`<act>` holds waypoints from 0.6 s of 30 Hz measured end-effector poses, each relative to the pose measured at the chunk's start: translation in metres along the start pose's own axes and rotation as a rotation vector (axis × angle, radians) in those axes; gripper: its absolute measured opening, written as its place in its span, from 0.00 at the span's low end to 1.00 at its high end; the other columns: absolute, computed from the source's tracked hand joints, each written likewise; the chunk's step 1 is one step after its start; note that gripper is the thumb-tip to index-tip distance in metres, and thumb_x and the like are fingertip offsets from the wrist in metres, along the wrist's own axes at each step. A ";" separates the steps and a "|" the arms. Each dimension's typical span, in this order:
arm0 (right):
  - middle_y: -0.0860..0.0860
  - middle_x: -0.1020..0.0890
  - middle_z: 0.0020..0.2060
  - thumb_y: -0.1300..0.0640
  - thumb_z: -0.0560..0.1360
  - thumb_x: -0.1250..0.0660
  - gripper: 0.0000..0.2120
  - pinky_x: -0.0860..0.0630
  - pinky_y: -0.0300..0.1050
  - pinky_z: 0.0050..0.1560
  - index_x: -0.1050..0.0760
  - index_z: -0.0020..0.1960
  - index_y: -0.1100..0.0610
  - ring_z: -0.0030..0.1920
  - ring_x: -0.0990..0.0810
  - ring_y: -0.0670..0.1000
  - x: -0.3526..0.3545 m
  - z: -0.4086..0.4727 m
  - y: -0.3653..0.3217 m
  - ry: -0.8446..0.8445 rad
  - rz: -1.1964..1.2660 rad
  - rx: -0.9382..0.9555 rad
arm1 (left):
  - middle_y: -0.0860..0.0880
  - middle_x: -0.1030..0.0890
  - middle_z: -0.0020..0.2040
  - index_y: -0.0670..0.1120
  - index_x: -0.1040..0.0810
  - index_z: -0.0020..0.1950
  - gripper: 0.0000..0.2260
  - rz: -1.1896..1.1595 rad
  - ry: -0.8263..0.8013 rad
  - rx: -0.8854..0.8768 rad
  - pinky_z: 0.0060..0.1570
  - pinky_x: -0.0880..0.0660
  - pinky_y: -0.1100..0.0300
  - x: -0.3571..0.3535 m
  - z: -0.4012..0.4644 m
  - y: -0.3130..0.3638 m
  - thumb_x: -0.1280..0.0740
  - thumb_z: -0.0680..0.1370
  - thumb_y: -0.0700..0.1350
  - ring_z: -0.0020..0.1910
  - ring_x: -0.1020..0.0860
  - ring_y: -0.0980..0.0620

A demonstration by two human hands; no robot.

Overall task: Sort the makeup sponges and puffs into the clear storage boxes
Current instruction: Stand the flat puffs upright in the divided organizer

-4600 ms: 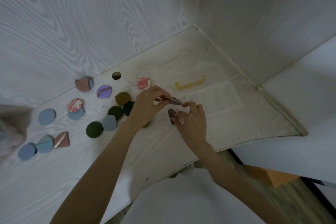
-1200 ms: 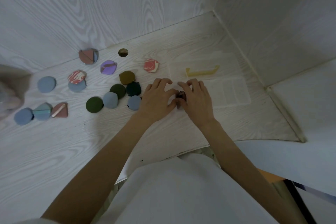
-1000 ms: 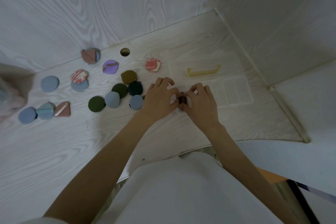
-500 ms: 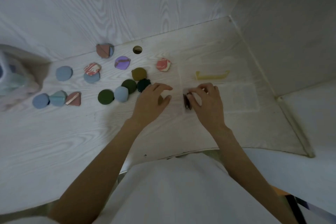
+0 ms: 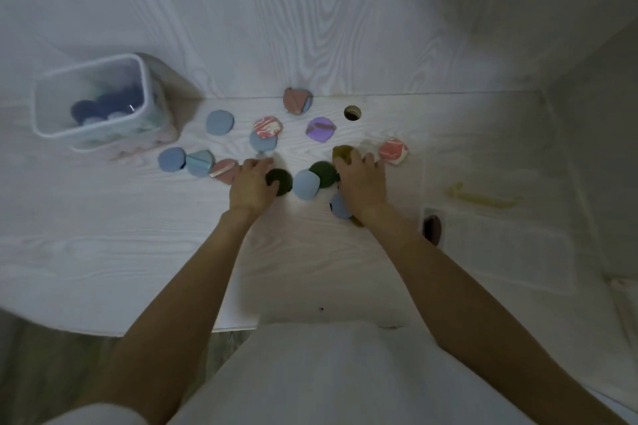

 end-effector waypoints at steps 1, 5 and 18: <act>0.60 0.30 0.61 0.60 0.75 0.36 0.17 0.31 0.52 0.52 0.32 0.63 0.56 0.55 0.29 0.60 -0.008 0.003 0.001 -0.078 -0.004 -0.019 | 0.40 0.28 0.63 0.44 0.28 0.66 0.19 0.022 -0.020 -0.013 0.57 0.31 0.52 -0.003 0.002 -0.003 0.33 0.76 0.44 0.61 0.30 0.42; 0.63 0.43 0.70 0.60 0.79 0.40 0.19 0.30 0.51 0.50 0.37 0.68 0.55 0.61 0.34 0.63 -0.023 0.003 0.009 -0.201 0.127 -0.039 | 0.42 0.25 0.54 0.42 0.27 0.55 0.13 -0.135 0.080 0.028 0.45 0.29 0.56 0.003 -0.004 -0.009 0.30 0.74 0.43 0.50 0.26 0.45; 0.54 0.20 0.46 0.59 0.73 0.32 0.12 0.27 0.45 0.40 0.31 0.54 0.56 0.44 0.23 0.52 0.016 -0.047 0.039 0.177 0.621 -0.161 | 0.55 0.22 0.47 0.45 0.26 0.52 0.07 -0.724 0.226 -0.070 0.45 0.27 0.73 0.014 -0.099 0.052 0.34 0.76 0.36 0.47 0.23 0.65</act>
Point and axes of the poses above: each hand's wrist, its own z-axis towards the middle knuckle, its own x-axis out of the back of the hand, y = z × x, the point moved 6 cm from there along z, towards the middle knuckle
